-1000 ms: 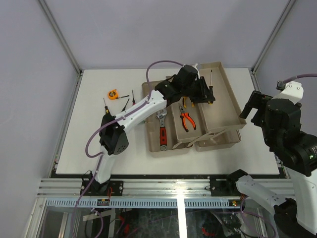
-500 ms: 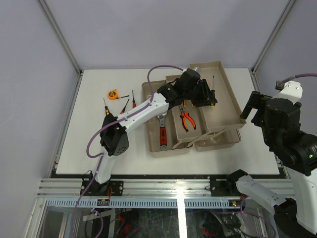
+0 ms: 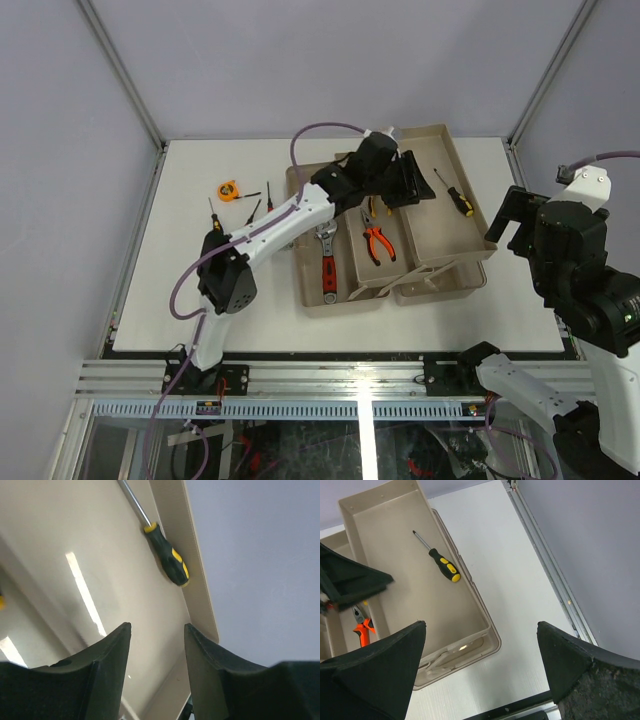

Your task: Pack the tool kit

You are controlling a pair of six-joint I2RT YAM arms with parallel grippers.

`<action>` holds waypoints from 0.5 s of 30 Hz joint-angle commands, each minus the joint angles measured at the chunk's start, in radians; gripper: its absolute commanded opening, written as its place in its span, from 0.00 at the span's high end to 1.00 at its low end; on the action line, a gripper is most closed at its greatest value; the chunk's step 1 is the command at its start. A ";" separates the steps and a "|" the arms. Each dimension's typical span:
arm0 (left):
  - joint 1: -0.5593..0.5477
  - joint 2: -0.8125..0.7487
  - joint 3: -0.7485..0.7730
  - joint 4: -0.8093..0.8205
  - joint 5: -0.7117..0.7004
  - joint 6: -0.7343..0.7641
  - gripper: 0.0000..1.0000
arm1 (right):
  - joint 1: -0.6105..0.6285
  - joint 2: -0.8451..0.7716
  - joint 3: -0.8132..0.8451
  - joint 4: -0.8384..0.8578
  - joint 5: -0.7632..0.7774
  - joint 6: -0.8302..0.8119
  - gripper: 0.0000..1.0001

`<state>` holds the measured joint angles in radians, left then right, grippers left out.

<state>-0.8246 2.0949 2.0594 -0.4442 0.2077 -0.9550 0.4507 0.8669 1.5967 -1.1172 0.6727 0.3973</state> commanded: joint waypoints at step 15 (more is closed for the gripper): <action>0.832 -0.139 -0.069 -0.441 0.056 0.826 0.41 | -0.001 0.121 -0.098 0.204 -0.137 -0.031 0.01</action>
<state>-0.0204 1.8713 2.0590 -0.5781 0.2108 -0.4496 0.4507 0.9230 1.5032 -1.0340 0.6109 0.3843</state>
